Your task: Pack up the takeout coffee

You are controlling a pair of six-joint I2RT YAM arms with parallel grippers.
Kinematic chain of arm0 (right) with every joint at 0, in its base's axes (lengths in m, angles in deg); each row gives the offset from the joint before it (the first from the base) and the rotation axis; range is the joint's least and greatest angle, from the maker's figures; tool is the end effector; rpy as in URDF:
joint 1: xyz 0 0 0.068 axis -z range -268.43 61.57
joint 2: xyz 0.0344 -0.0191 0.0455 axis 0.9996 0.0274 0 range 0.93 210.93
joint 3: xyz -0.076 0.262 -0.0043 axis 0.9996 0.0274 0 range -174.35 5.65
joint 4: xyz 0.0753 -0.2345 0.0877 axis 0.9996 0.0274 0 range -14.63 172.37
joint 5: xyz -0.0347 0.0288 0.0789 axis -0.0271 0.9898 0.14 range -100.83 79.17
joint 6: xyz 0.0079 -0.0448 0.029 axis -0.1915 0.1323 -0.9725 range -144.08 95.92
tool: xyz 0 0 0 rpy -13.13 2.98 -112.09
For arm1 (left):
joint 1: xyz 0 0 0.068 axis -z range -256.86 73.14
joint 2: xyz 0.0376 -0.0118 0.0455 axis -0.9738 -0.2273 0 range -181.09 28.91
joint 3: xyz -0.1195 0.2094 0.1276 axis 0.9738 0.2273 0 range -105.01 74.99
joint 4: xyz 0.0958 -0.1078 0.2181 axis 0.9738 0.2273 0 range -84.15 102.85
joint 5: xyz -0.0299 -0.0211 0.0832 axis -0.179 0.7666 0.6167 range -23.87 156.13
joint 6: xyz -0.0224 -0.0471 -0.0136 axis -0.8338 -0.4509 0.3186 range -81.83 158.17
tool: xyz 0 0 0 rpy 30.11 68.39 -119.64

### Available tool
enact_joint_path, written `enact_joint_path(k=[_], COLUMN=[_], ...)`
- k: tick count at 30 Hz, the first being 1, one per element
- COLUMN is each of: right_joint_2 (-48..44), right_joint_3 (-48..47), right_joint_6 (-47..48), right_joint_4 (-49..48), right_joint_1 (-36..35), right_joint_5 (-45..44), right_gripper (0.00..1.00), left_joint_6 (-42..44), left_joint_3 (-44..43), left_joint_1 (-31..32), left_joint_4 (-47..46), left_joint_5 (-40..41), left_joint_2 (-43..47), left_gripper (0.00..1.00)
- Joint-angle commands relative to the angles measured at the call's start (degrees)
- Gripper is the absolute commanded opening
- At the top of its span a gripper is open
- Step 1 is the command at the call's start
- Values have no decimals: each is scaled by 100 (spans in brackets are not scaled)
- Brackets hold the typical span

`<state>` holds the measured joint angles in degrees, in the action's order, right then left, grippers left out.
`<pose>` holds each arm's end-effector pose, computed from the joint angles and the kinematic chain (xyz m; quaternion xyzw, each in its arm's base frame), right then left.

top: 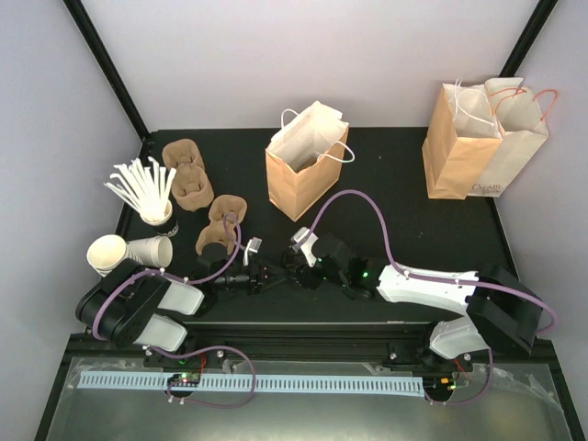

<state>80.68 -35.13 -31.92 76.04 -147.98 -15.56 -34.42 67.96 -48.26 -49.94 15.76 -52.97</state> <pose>0.1473 0.2447 0.1961 -0.3785 0.8214 0.2047 0.3744 0.1591 -0.1179 0.1224 -0.0471 0.7759 -0.6257 0.0655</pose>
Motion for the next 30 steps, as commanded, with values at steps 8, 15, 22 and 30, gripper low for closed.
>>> enact_joint_path(k=[8, 15, 22, 30], right_joint_2=[628, 127, 216, 223], right_joint_3=[999, 1424, 1230, 1219], right_joint_6=[-933, -1221, -1511, -1683], right_joint_4=[-778, -743, -596, -610], right_joint_1=[-342, -464, -773, -817], right_joint_5=[273, 91, -30, -209], right_gripper=[66, 66, 66, 66], left_joint_6=[502, 746, 913, 1112], left_joint_3=[-58, -195, -205, -242], left_joint_1=[-104, -101, -119, -236], left_joint_4=[1307, 1884, 2211, 2685], left_joint_5=[390, 435, 473, 451], left_joint_2=[76, 345, 508, 804], left_gripper=[21, 21, 21, 24])
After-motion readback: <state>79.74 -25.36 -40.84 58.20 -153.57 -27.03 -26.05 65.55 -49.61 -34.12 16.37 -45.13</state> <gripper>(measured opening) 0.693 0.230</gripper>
